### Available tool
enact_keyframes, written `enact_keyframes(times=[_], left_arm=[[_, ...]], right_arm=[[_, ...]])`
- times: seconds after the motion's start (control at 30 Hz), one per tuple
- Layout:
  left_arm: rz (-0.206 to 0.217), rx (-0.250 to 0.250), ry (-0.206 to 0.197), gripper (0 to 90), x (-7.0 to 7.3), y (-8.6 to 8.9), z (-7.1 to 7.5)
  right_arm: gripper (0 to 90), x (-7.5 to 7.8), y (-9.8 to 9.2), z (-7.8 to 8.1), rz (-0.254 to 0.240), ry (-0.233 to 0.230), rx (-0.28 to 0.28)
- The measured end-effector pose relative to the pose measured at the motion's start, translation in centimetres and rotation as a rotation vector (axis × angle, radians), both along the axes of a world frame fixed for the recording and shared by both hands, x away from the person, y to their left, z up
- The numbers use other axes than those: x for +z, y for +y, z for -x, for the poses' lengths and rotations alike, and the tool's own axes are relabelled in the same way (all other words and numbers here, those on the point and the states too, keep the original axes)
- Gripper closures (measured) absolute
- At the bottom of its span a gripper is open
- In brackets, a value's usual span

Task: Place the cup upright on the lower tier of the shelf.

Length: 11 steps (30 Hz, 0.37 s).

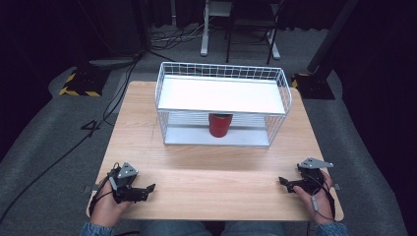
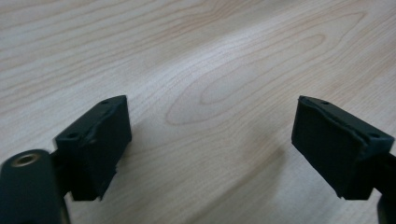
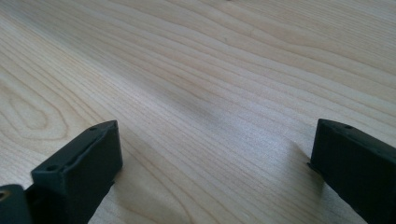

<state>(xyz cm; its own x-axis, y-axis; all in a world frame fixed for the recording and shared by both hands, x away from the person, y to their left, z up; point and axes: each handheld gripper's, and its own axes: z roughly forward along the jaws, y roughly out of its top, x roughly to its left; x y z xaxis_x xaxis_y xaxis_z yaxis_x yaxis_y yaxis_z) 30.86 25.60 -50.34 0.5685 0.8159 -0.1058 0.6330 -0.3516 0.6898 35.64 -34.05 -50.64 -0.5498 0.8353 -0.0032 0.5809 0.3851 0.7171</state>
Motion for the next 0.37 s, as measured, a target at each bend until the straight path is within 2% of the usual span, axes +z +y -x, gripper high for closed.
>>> enact_keyframes(times=[0.1,0.13,0.23,0.27,0.3,0.33,0.37], left_arm=[[0.01,-0.003,-0.018,11.8,-0.21,0.15,-0.14],[-0.004,-0.005,-0.015,10.4,-0.19,0.29,-0.29],[-0.005,-0.007,-0.006,2.1,-0.24,0.37,-0.44],[-0.032,0.023,-0.001,0.1,-0.31,0.19,-0.49],[-0.032,0.023,-0.001,0.5,-0.31,0.19,-0.49],[-0.087,0.036,-0.015,0.5,-0.39,-0.22,-0.48],[-0.088,0.029,-0.012,0.0,-0.37,-0.27,-0.45]], right_arm=[[2.3,0.0,0.0,0.0,0.0,0.0,0.0],[2.3,0.0,0.0,0.0,0.0,0.0,0.0],[2.3,0.0,0.0,0.0,0.0,0.0,0.0],[2.3,0.0,0.0,0.0,0.0,0.0,0.0],[2.3,0.0,0.0,0.0,0.0,0.0,0.0],[2.3,0.0,0.0,0.0,0.0,0.0,0.0],[2.3,0.0,0.0,0.01,0.0,0.0,0.0]])
